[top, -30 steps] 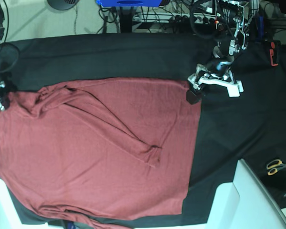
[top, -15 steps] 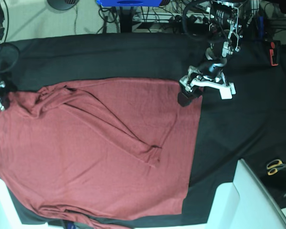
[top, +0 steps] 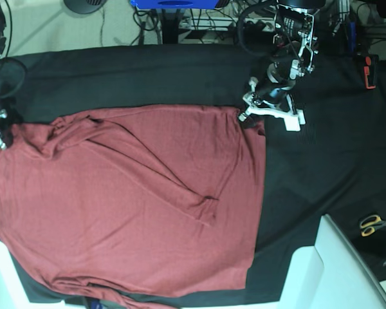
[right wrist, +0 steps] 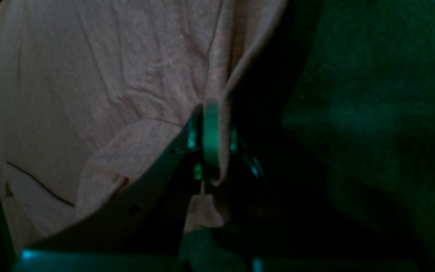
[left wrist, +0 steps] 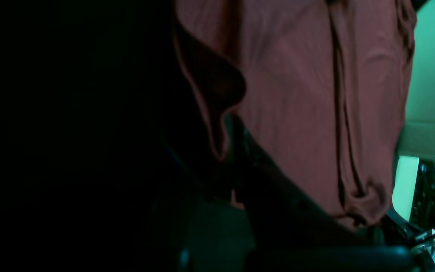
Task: Fold the T-shirt properly
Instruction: 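Pull the hem corner with the left gripper away from the collar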
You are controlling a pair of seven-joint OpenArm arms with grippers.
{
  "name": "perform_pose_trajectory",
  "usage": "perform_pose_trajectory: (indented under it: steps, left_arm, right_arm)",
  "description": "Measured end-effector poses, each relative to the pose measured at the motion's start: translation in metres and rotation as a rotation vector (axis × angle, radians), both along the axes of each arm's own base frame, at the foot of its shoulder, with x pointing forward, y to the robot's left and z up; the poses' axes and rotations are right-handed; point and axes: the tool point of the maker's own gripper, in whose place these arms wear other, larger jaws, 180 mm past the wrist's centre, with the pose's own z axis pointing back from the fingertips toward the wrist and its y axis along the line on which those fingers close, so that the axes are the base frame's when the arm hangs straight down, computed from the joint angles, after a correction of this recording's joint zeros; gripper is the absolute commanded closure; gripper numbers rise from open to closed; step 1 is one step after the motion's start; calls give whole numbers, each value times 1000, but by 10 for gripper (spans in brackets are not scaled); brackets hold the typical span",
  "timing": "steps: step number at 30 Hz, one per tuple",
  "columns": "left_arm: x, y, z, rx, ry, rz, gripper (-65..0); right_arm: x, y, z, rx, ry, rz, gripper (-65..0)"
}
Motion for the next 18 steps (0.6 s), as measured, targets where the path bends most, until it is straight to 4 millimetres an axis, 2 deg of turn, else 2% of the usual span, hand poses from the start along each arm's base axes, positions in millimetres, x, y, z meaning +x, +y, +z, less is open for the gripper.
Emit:
perform_pose_trajectory:
  steps: [6,10,16,18]
  left_arm:
    - [-15,9,9,35,-2,-8,0]
    - [-11,10,24,45,-43,-16,0]
    - [-16,8,28,41,-49,-20,0]
    - [-13,8,36,-8,-68,3,0]
  right_arm:
    - [-4,-2,4,-20,38,47,-2]
    - [-16,-10,7,-61,62,77,-2]
    - [-15,-11,10,-68,65,92,-2]
    - [-17,-10,9,-64,76,97,-2]
